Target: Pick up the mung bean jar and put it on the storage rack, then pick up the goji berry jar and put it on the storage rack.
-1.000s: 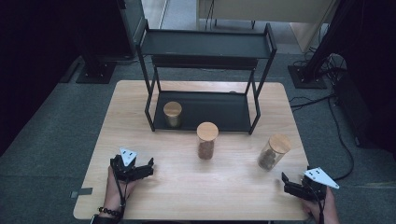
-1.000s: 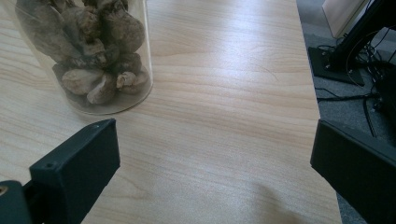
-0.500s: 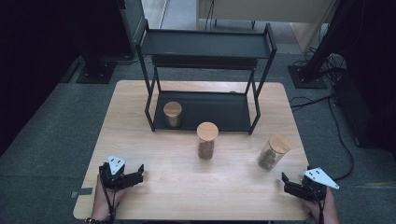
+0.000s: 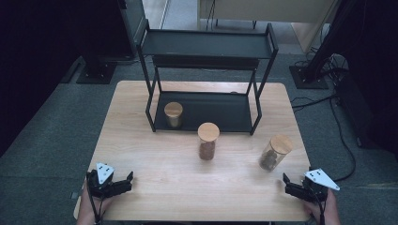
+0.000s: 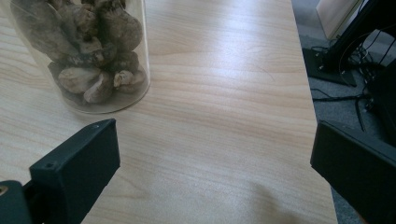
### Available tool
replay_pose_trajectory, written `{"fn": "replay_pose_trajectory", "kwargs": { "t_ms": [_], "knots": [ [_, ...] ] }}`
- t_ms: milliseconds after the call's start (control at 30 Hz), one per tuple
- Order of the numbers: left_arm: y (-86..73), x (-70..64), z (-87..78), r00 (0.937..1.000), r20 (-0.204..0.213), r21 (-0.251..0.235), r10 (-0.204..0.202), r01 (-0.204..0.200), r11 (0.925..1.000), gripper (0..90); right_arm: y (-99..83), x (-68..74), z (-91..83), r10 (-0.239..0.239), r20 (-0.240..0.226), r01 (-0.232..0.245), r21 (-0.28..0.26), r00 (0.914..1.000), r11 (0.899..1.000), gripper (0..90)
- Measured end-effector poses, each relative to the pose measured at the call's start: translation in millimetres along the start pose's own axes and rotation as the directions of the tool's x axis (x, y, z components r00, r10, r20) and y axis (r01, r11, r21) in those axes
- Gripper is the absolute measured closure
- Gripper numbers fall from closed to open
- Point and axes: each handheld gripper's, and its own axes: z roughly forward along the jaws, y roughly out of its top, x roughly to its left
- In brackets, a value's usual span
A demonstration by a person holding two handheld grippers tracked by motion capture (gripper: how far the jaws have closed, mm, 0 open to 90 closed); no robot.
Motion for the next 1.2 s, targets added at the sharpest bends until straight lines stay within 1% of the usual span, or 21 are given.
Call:
{"fn": "replay_pose_trajectory", "kwargs": {
  "t_ms": [67, 200, 233, 267, 500, 600, 700, 733, 800, 900, 1000, 1200],
  "knots": [
    [-1.3, 4.4, -1.3, 0.9998, -0.001, -0.006, -0.018, 0.018, 0.9998, 0.6, -0.1, 0.0, -0.2, 0.0, 0.004, 0.0, -0.003, 1.0, 1.0, 1.0],
    [-2.7, 10.2, -2.7, 0.9994, -0.002, -0.005, -0.034, 0.034, 0.9994, 0.6, -0.2, 0.4, -0.2, 0.0, 0.01, 0.0, 0.002, 1.0, 1.0, 1.0],
    [-2.8, 11.5, -2.7, 0.999, 0.002, -0.006, -0.044, 0.044, 0.999, 0.6, -0.3, 0.7, -0.4, -0.001, 0.007, 0.001, 0.004, 1.0, 1.0, 1.0],
    [-2.8, 12.2, -2.6, 0.9986, 0.006, -0.005, -0.052, 0.052, 0.9986, 0.6, -0.4, 0.9, -0.6, -0.004, 0.009, 0.004, 0.002, 1.0, 1.0, 1.0],
    [-2.8, 15.4, -2.0, 0.9969, 0.024, 0.002, -0.075, 0.075, 0.9972, 0.6, -0.3, 0.2, -0.1, 0.003, 0.004, -0.003, 0.01, 1.0, 1.0, 1.0],
    [-3.1, 16.7, -2.5, 0.9955, 0.03, -0.002, -0.09, 0.09, 0.996, 0.6, -0.8, 0.0, -1.2, 0.004, 0.0, -0.004, -0.002, 1.0, 1.0, 1.0],
    [-3.0, 17.6, -2.1, 0.9948, 0.037, 0.0, -0.094, 0.094, 0.9955, 0.6, -1.3, -0.3, -2.7, 0.004, -0.025, -0.004, -0.011, 0.9997, 1.0, 1.0],
    [-2.9, 18.0, -2.0, 0.9947, 0.04, -0.001, -0.095, 0.095, 0.9955, 0.6, -1.4, 0.2, -3.0, 0.006, -0.023, -0.007, -0.013, 0.9997, 1.0, 1.0],
    [-2.7, 18.6, -1.6, 0.9942, 0.041, 0.0, -0.099, 0.099, 0.995, 0.6, -1.5, 2.0, -3.5, 0.011, -0.033, -0.011, -0.01, 0.9994, 1.0, 1.0],
    [-2.6, 19.1, -1.5, 0.9938, 0.045, 0.001, -0.102, 0.102, 0.9948, 0.7, -1.7, 6.2, -4.2, -0.005, -0.036, 0.005, -0.007, 0.9993, 1.0, 1.0],
    [-2.5, 19.1, -1.0, 0.9933, 0.046, 0.001, -0.106, 0.106, 0.9944, 0.6, -1.5, 9.7, -4.5, -0.012, -0.037, 0.011, -0.007, 0.9992, 1.0, 1.0],
    [-2.1, 18.8, -0.5, 0.9942, 0.055, 0.011, -0.092, 0.092, 0.9957, 0.6, -1.1, 15.1, -4.7, -0.003, -0.028, 0.003, -0.006, 0.9996, 1.0, 0.9]
  ]
}}
